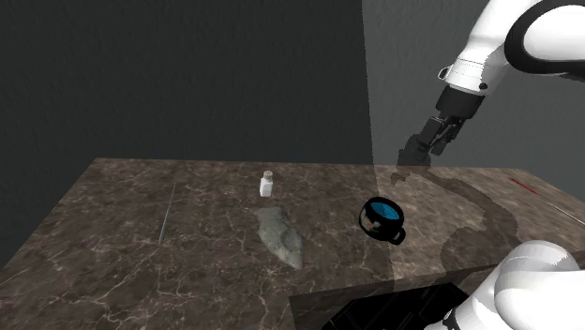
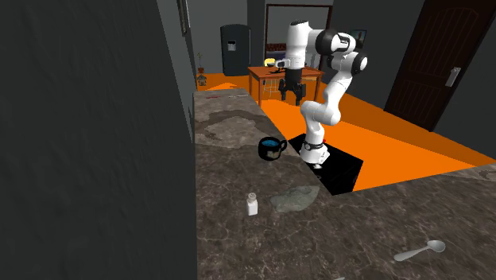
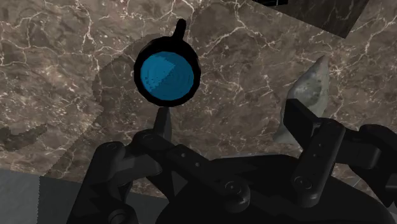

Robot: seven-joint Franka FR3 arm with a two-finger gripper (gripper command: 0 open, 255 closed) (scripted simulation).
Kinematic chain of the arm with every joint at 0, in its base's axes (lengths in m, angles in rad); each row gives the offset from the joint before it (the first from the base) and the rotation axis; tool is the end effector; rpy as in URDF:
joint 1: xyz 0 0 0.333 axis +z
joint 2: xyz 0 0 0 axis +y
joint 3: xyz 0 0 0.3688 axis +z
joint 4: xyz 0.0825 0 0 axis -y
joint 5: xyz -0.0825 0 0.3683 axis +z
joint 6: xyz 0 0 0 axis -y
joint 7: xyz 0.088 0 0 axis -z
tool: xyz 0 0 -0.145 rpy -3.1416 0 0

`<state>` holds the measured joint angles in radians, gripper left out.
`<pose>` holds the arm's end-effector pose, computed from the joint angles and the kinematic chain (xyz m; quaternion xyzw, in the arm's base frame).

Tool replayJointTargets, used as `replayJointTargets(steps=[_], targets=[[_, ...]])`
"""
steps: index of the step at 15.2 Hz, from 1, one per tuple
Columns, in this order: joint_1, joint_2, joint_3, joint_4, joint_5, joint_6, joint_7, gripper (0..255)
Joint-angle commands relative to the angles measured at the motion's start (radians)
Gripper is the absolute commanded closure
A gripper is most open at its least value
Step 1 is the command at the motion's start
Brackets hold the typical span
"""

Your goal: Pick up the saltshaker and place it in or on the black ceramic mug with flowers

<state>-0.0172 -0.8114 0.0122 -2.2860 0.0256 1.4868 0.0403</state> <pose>0.2378 0.0043 0.6203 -0.9997 0.0234 -0.0059 0.0084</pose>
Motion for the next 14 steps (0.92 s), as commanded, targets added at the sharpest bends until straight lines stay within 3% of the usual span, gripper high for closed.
replayJointTargets(steps=[1,14], targets=[[0.000,0.000,0.000,0.000,0.000,0.000,0.000,0],[0.013,0.402,0.134,0.086,0.044,0.317,0.166,0]])
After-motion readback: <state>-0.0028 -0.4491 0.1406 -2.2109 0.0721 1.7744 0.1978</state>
